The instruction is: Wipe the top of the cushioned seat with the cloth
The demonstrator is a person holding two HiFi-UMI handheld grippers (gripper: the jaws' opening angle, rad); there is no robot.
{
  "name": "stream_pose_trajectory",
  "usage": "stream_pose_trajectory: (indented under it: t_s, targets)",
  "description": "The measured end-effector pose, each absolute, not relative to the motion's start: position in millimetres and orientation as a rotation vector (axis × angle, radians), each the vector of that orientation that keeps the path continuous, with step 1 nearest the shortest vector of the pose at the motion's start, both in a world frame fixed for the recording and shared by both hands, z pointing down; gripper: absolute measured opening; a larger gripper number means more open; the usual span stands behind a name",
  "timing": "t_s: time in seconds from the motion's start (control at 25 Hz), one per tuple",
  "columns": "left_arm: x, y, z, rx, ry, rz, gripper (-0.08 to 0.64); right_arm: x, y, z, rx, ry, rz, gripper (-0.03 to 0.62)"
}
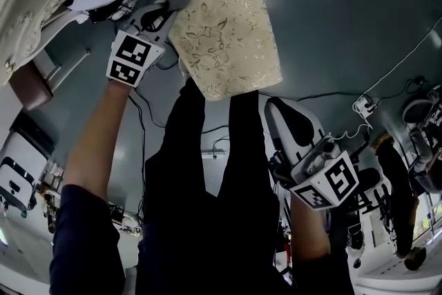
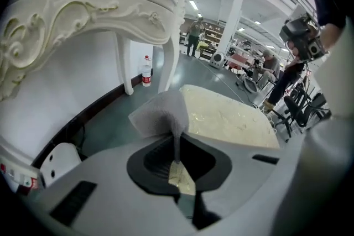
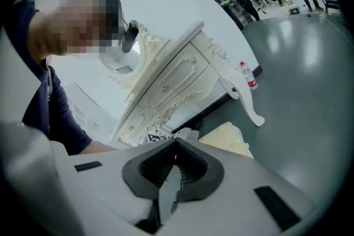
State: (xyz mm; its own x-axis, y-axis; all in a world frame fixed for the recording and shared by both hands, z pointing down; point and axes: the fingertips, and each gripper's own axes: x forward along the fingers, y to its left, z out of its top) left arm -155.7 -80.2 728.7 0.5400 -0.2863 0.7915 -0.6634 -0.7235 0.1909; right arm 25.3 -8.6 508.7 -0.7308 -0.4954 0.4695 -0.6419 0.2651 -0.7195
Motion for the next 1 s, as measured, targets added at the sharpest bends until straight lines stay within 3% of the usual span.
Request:
stream_pose_trajectory:
  t_s: [0.56,0.84,1.0]
  targets:
    - [-69,-101,748,2.309,-0.692,1.104,0.026,68,-7,528,1.14,-2.358,1.571,0.025]
    - [8,-114,731,2.322,-0.649,1.129,0.026,137,-9,513,1.192,-2.361,1.58,0.025]
    - [14,-112,728,2.315,-0.653,1.124,0.026,146,-12,514,1.185,-2.362,1.6,0.025]
